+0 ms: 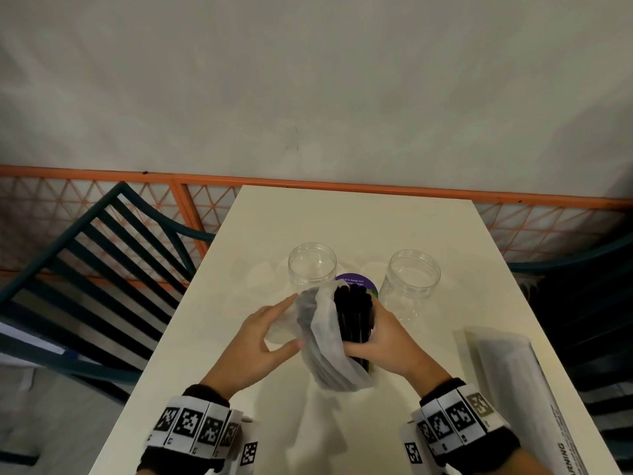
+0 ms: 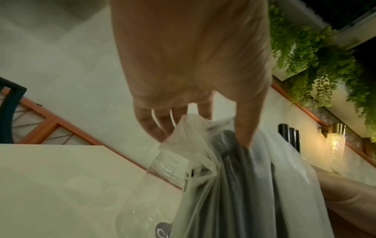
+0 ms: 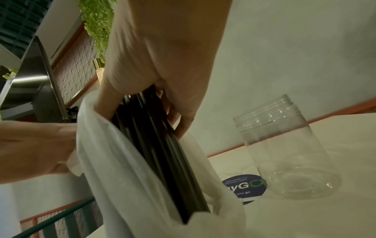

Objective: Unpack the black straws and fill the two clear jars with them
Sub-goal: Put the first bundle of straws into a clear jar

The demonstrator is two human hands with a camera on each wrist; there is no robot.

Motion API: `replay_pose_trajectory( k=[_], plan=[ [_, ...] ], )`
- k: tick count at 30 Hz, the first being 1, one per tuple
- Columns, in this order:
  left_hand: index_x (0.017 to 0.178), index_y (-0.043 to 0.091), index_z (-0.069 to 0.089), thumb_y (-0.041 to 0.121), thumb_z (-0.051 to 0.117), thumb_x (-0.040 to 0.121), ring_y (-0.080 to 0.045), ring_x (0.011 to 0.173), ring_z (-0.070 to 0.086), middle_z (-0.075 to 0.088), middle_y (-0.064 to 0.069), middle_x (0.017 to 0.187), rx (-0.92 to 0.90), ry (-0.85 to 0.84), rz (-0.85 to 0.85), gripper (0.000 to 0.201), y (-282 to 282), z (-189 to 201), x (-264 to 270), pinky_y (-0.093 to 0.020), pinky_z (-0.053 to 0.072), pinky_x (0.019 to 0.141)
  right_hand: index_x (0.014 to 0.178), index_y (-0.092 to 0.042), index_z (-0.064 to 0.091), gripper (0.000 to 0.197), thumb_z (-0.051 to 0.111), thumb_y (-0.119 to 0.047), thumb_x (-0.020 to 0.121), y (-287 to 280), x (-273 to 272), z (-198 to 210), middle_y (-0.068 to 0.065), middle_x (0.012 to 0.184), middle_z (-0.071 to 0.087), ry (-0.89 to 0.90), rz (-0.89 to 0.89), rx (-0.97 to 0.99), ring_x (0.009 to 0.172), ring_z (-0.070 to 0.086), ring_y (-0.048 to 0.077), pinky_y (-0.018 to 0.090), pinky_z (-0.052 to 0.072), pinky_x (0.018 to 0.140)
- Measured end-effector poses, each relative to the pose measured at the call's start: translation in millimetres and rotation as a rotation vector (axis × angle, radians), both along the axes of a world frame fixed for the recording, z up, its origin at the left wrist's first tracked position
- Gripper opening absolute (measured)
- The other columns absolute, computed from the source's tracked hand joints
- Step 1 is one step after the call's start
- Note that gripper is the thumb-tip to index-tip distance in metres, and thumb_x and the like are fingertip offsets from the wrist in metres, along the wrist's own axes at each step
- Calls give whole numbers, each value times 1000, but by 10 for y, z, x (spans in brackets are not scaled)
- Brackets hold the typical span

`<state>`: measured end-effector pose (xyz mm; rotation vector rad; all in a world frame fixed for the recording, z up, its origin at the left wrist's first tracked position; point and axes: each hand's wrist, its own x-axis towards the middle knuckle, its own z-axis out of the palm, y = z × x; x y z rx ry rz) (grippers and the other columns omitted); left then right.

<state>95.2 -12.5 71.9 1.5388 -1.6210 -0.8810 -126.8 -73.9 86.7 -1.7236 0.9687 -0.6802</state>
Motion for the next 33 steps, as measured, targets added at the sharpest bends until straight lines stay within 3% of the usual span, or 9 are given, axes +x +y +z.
replay_pose_trajectory(
  k=[2, 4, 6, 13, 19, 23, 25, 29, 33],
  plan=[
    [104, 42, 61, 55, 71, 61, 4, 102, 52, 57, 19, 107, -102, -18, 98, 46, -45, -5, -12, -5, 38, 85, 113, -35, 45, 61, 82, -19, 66, 2, 32, -20, -19, 105, 61, 3, 7, -8, 100, 57, -8, 6, 44, 78],
    [72, 35, 70, 36, 81, 60, 3, 86, 59, 68, 14, 89, -125, 74, 176, 16, -92, 8, -51, -6, 42, 73, 118, -28, 46, 64, 82, -20, 66, 5, 52, -64, -17, 106, 62, -7, -1, -4, 101, 58, -4, 8, 45, 80],
    [60, 22, 69, 15, 78, 68, 0, 71, 60, 71, 13, 82, -82, 186, 204, 14, -104, -18, -95, -12, 44, 67, 120, -26, 46, 65, 82, -19, 66, 9, 56, -103, -16, 107, 63, -23, -14, 5, 102, 58, -4, 8, 46, 80],
    [73, 8, 44, 9, 61, 79, -11, 68, 55, 68, 7, 76, 3, 442, 166, 18, -76, -113, -226, -16, 43, 63, 108, -44, 45, 66, 86, -26, 59, -8, 40, -170, -12, 115, 58, -20, -62, 1, 106, 55, -4, 11, 44, 83],
    [102, 39, 47, 12, 52, 77, -19, 75, 59, 60, -9, 88, 67, 486, 186, 37, -79, -52, -212, -31, 48, 70, 99, -74, 32, 76, 83, -49, 50, -16, 57, -235, -16, 123, 43, 45, -32, -37, 121, 42, 8, 28, 39, 101],
    [88, 16, 57, -3, 44, 86, -12, 74, 58, 65, 4, 74, 140, 426, 209, 24, -84, -35, -237, -31, 45, 73, 120, -56, 34, 85, 83, -53, 51, -23, 73, -367, -11, 130, 45, 66, -16, -11, 125, 42, 9, 37, 39, 106],
    [75, 10, 53, 11, 49, 81, -19, 76, 52, 60, -2, 71, 198, 513, 254, 7, -93, -26, -221, -32, 40, 70, 121, -47, 39, 82, 85, -46, 54, -37, 61, -407, -10, 127, 49, 61, -13, 27, 121, 46, 3, 33, 42, 103],
    [83, 5, 53, 58, 50, 69, -19, 78, 53, 56, -8, 78, 210, 491, 148, 55, -64, 66, -146, -31, 41, 73, 117, -42, 42, 72, 85, -28, 61, -71, 43, -402, -13, 120, 54, 39, 26, 92, 112, 50, -9, 9, 43, 89],
    [82, 7, 58, 52, 61, 78, -9, 70, 54, 59, 5, 70, 121, 334, 157, 45, -39, 112, -127, -25, 41, 72, 126, -28, 43, 76, 85, -26, 62, -98, 60, -383, -9, 123, 55, -2, 39, 112, 115, 51, -4, 11, 43, 90]
  ],
)
